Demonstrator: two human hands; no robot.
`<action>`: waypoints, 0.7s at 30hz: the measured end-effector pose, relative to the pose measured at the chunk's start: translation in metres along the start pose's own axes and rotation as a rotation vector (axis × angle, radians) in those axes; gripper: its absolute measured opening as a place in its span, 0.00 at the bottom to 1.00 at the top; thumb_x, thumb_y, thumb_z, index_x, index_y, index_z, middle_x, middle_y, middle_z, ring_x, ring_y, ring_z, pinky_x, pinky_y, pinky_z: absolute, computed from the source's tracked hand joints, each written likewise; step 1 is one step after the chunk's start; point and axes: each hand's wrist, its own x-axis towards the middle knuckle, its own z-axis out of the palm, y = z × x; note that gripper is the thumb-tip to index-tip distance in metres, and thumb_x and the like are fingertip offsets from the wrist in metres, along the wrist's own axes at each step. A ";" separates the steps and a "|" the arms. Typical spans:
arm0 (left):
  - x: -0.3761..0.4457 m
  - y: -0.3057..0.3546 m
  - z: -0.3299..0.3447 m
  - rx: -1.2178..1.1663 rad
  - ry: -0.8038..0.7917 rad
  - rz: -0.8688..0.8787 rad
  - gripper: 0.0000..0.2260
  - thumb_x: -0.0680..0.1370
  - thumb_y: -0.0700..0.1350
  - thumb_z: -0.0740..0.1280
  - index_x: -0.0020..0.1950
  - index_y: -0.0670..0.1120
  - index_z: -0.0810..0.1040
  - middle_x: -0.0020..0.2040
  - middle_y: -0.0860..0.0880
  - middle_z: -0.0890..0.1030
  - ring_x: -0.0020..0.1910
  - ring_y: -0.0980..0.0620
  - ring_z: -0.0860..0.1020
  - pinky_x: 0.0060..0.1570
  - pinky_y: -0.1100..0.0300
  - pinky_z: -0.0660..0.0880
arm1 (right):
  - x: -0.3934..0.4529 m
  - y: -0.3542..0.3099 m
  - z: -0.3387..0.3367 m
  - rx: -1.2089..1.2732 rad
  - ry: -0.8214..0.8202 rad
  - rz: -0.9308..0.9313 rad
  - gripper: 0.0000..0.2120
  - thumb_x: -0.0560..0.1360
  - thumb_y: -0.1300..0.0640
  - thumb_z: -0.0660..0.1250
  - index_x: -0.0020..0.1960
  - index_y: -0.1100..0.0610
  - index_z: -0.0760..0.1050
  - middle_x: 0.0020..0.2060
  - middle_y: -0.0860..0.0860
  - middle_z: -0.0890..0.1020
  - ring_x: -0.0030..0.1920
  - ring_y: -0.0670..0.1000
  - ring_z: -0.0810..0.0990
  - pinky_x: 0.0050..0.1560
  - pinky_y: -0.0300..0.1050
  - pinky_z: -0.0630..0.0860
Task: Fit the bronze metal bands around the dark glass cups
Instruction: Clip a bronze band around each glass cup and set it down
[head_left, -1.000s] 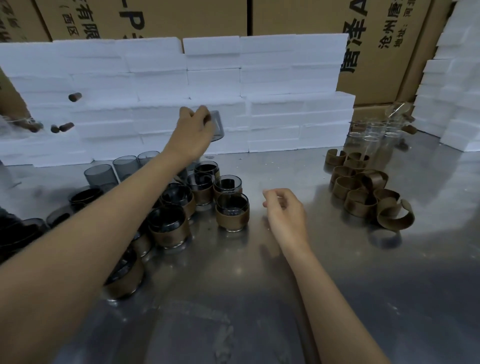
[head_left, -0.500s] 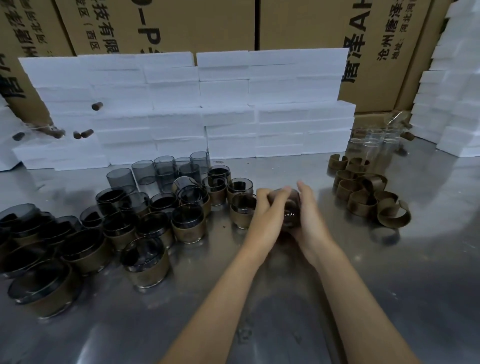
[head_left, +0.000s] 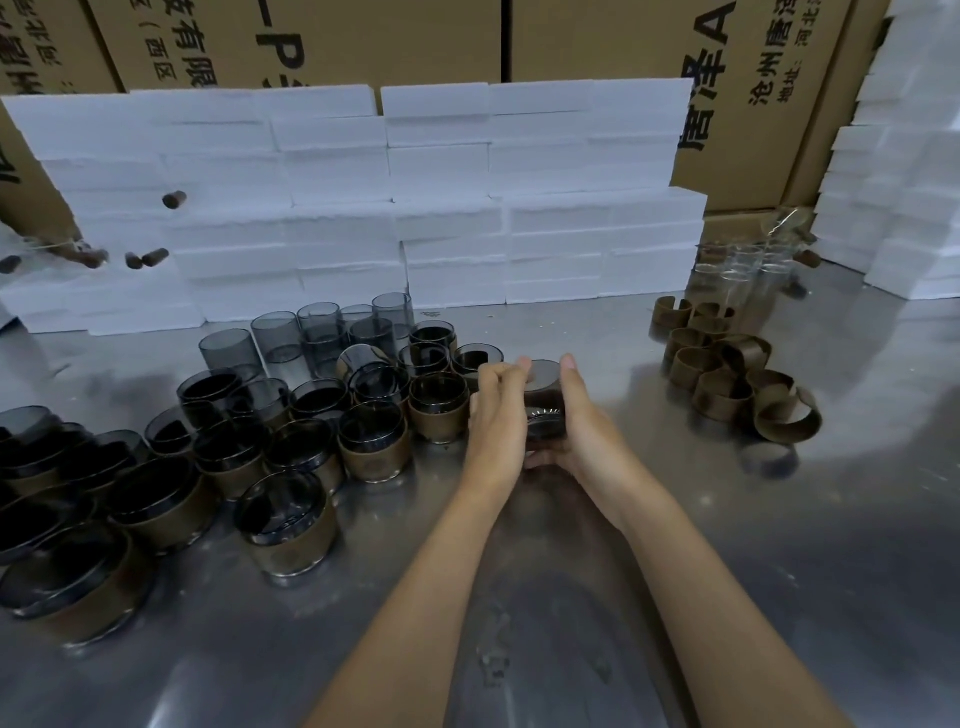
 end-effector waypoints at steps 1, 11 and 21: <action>0.000 0.000 0.000 0.027 -0.015 0.003 0.21 0.75 0.66 0.58 0.54 0.51 0.75 0.56 0.49 0.78 0.65 0.47 0.74 0.69 0.45 0.70 | 0.000 0.000 0.000 0.003 0.036 -0.003 0.31 0.83 0.33 0.51 0.49 0.53 0.84 0.42 0.54 0.89 0.44 0.53 0.88 0.40 0.48 0.82; 0.011 0.002 -0.005 0.017 0.125 0.011 0.13 0.82 0.53 0.67 0.53 0.43 0.79 0.46 0.48 0.82 0.43 0.53 0.78 0.47 0.56 0.76 | 0.003 -0.001 -0.003 0.116 0.311 -0.146 0.16 0.86 0.50 0.58 0.49 0.57 0.80 0.48 0.59 0.85 0.46 0.54 0.86 0.39 0.43 0.83; -0.004 0.009 0.005 -0.162 -0.020 -0.126 0.21 0.73 0.71 0.59 0.43 0.62 0.87 0.46 0.57 0.88 0.49 0.61 0.84 0.57 0.55 0.77 | -0.008 -0.003 0.007 0.033 -0.039 -0.115 0.31 0.67 0.30 0.73 0.61 0.49 0.80 0.53 0.46 0.87 0.56 0.44 0.85 0.57 0.46 0.79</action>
